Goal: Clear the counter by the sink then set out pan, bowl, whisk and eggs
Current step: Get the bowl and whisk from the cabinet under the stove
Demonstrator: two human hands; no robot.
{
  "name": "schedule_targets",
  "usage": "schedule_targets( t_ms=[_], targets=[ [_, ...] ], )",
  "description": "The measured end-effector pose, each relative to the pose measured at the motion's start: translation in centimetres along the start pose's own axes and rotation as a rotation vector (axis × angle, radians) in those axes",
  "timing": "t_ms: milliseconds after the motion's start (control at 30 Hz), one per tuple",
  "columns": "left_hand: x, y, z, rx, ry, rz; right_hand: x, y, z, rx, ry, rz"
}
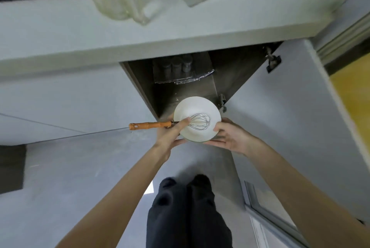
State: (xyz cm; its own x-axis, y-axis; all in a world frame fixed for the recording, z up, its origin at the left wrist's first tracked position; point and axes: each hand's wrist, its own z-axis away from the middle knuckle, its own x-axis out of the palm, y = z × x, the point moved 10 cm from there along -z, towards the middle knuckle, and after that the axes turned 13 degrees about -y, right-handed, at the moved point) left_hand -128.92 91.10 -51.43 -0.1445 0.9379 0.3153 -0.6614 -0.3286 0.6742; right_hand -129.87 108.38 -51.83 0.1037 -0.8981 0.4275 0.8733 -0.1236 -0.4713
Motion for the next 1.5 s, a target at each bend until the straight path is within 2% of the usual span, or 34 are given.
schedule_targets(
  t_ms=[100,233,500,667,800,1033,1133,1233,1500],
  targets=[
    [0.7,2.7,5.0,-0.003,0.004,0.017,3.4,-1.6,5.0,0.026,-0.032,0.032],
    [1.6,6.3,10.6,-0.006,0.015,0.016,6.1,-3.5,10.8,0.028,0.005,0.043],
    [5.0,11.6,16.0,0.027,-0.068,-0.009,7.0,-6.8,19.2,-0.178,0.111,-0.022],
    [8.1,12.5,17.2,0.013,-0.125,-0.050,4.3,-7.5,24.0,-0.277,0.214,-0.031],
    [10.9,12.3,17.7,0.013,-0.153,-0.066,0.7,-8.3,28.2,-0.353,0.376,0.168],
    [15.7,10.7,18.4,0.008,-0.162,-0.077,-6.3,-7.6,33.0,-0.355,0.568,0.452],
    [17.0,9.7,18.7,0.001,-0.137,-0.082,-8.1,-6.8,33.5,-0.317,0.576,0.519],
    [17.8,8.8,18.8,0.003,-0.117,-0.090,-9.0,-6.0,33.0,-0.274,0.503,0.554],
    [17.0,7.2,20.2,0.013,-0.021,-0.104,-11.3,-3.4,30.5,-0.225,0.481,0.354]
  ],
)
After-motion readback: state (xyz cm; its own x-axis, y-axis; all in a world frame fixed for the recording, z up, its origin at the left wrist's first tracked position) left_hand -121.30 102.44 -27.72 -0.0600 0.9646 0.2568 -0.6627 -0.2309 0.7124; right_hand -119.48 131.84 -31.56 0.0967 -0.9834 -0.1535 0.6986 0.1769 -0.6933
